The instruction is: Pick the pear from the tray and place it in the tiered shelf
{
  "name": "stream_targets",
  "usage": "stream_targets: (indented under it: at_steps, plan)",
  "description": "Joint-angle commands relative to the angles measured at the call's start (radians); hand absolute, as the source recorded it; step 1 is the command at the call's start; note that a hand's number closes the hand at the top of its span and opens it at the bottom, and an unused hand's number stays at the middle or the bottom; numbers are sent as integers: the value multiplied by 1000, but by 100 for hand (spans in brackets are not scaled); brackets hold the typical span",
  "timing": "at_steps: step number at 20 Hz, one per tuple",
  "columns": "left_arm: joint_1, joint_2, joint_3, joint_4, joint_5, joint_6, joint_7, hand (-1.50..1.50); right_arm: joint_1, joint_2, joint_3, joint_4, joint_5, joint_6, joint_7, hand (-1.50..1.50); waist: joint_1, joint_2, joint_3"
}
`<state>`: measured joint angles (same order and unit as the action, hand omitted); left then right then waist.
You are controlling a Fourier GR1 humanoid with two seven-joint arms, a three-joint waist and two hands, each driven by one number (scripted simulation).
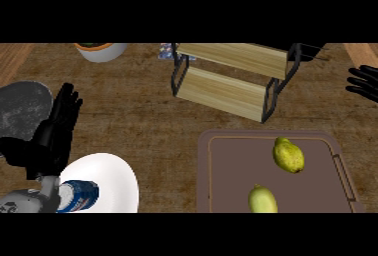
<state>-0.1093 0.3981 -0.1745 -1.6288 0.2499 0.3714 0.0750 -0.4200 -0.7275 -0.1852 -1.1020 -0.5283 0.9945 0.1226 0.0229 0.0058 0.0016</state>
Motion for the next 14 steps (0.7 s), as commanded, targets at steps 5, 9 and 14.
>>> stream_targets:
  at_steps: [5,9,14]
  plan:
    - [45,-10,24,-14,-22,-23,-5,0,26,83,76,-101,381,-87,-134,-150,-16,-5,-1]
    - [18,-15,47,-12,-22,-22,15,0,6,99,149,-92,548,-143,-172,-150,-12,-3,-1]
    - [111,-55,30,-42,-64,-33,-37,0,23,113,182,-48,666,-170,-214,-150,-14,-5,-2]
